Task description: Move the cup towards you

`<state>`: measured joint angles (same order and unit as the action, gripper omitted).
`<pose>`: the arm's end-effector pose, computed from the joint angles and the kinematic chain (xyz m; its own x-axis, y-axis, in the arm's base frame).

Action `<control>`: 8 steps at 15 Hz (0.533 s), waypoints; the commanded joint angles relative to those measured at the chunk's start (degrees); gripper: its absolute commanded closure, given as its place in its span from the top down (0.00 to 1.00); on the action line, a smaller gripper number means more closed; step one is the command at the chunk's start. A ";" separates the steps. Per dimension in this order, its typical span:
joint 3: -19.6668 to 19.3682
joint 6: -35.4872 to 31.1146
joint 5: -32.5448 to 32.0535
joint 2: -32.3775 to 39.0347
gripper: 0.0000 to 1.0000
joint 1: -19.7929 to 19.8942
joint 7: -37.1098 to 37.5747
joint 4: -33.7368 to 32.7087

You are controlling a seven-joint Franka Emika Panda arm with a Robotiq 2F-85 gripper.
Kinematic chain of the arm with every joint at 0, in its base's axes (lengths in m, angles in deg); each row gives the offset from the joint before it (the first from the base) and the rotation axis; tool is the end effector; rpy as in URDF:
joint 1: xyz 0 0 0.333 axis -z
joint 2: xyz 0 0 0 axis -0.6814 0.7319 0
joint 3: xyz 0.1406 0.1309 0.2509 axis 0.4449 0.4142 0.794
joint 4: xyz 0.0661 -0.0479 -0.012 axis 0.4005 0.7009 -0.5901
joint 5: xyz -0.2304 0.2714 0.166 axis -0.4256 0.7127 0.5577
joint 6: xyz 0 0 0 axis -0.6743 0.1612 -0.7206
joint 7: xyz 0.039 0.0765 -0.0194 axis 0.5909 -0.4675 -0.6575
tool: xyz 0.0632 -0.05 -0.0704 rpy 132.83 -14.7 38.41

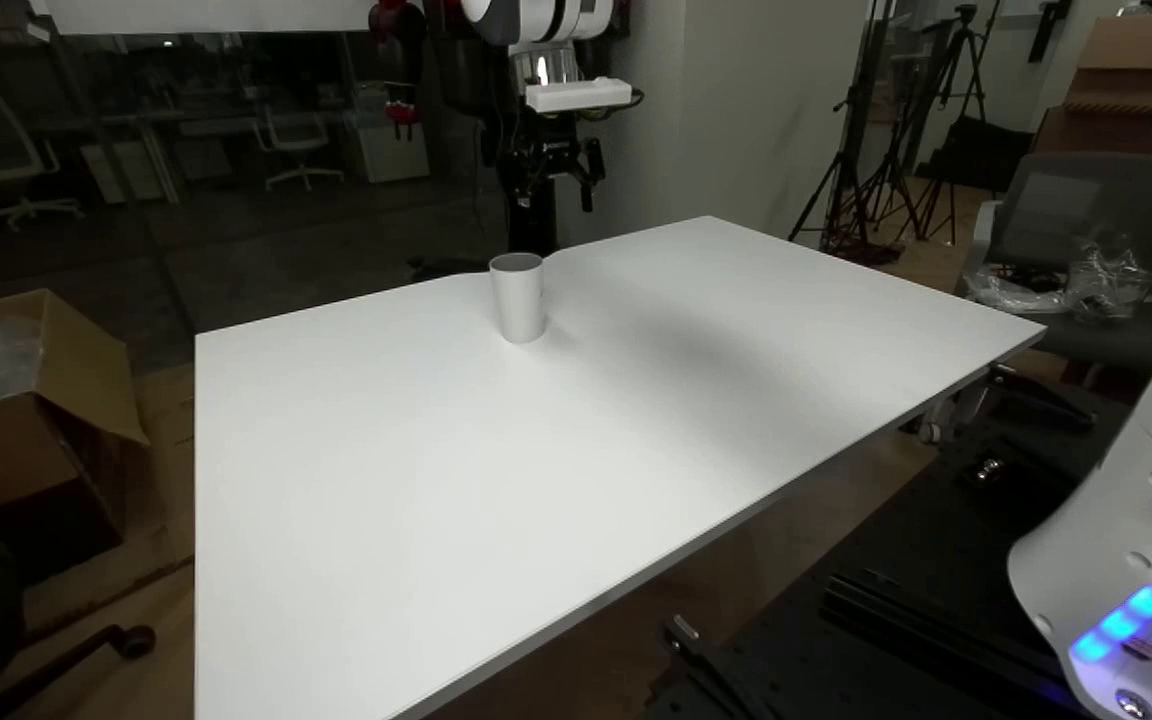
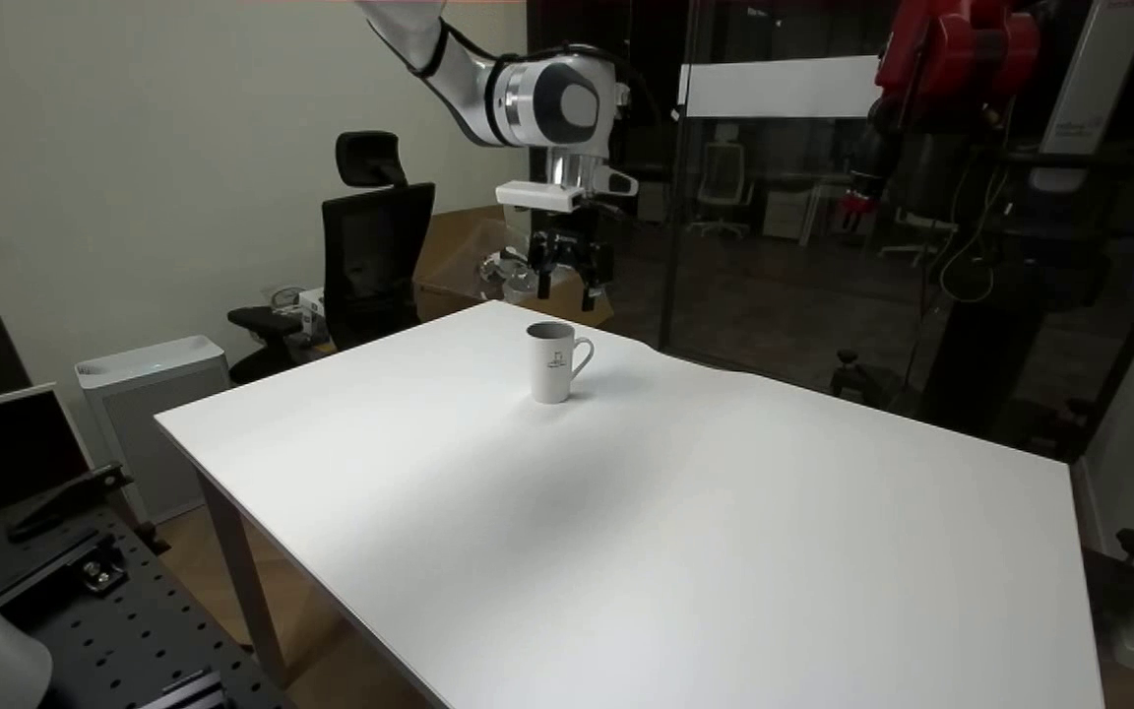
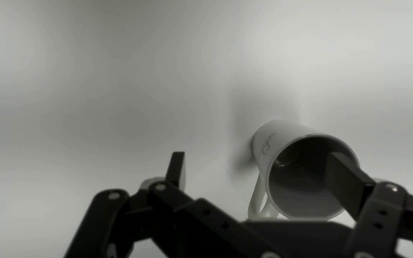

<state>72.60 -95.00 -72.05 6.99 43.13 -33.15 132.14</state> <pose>0.7282 -0.0343 0.2653 0.9846 -0.1288 -0.1179 -0.1281 -0.9917 0.0138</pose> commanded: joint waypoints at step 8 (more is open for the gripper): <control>0.68 5.70 -3.41 10.46 1.00 -1.07 -0.15 -14.30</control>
<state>72.64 -89.47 -74.92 17.38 41.67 -33.52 118.05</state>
